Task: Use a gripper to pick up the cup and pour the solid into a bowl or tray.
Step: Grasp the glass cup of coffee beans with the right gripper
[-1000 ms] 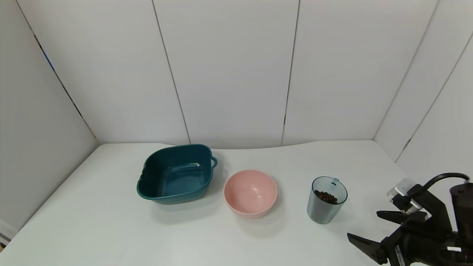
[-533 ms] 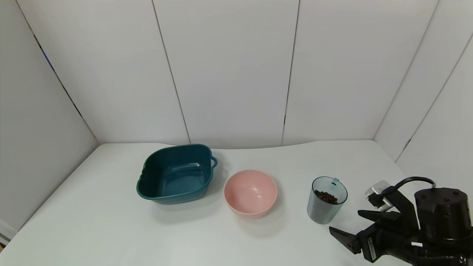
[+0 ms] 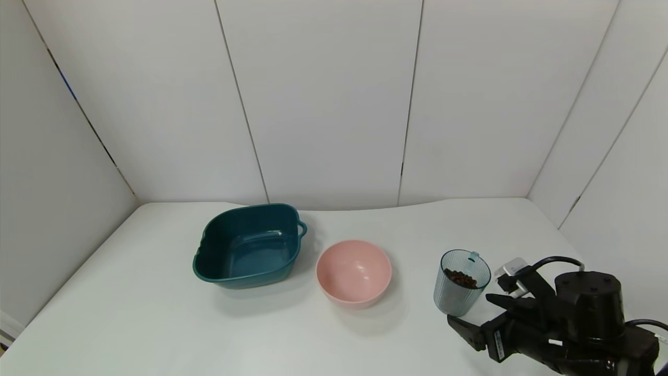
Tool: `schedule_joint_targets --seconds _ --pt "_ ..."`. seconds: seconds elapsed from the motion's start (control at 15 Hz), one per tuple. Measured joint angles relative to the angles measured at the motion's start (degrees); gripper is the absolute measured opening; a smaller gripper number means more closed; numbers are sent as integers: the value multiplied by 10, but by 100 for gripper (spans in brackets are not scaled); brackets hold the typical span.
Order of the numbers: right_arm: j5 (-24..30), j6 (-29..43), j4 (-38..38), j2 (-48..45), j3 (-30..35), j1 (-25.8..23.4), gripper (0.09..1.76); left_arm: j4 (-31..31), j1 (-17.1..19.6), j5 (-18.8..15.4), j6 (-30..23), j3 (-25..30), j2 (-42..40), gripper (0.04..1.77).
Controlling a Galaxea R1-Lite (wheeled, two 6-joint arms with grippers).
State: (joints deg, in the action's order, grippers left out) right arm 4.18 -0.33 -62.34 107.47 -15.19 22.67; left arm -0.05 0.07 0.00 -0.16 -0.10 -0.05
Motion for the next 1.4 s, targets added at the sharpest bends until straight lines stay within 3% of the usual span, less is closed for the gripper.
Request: schedule_joint_targets --seconds 0.8,1.4 --pt "-40 3 -259 140 15 0 171 0 0 0 0 0 0 172" --pt "-42 22 -271 173 5 4 171 0 0 0 0 0 0 172"
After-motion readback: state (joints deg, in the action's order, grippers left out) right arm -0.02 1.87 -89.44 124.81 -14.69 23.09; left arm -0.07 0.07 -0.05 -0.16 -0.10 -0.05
